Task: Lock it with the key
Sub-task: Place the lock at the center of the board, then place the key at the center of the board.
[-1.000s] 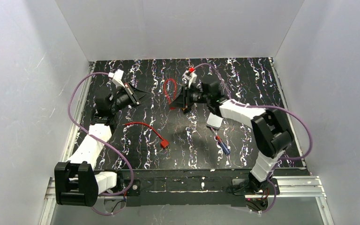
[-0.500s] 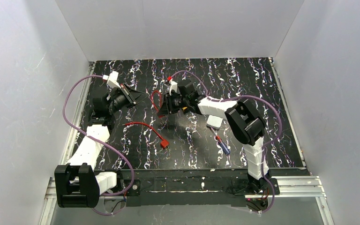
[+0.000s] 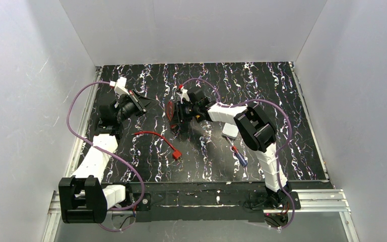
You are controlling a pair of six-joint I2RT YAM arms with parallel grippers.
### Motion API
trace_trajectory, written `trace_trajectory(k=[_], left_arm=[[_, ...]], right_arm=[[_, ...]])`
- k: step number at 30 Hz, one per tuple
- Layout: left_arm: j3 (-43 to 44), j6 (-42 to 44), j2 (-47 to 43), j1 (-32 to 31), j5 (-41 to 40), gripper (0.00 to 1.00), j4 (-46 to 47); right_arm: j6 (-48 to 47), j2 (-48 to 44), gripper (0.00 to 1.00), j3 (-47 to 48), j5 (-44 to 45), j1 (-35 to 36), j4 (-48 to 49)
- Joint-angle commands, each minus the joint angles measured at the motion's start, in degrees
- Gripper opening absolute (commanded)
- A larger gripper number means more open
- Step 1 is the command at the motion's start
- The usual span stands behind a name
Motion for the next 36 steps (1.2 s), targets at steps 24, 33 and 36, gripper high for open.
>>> trace_trajectory(k=[24, 33, 36], left_arm=[[12.14, 19.29, 11.89, -0.40, 3.13, 0.00, -13.27], [25.89, 33.32, 27.41, -10.04, -2.61, 0.00, -29.27], [28.44, 34.58, 31.92, -13.06, -3.72, 0.00, -30.15]], right_arm=[[-8.98, -29.53, 0.98, -11.73, -2.92, -11.21, -3.39], [-12.22, -39.40, 0.98, -21.25, -5.35, -18.34, -3.68], [-12.26, -40.86, 0.98, -23.01, -5.42, -19.69, -3.08]])
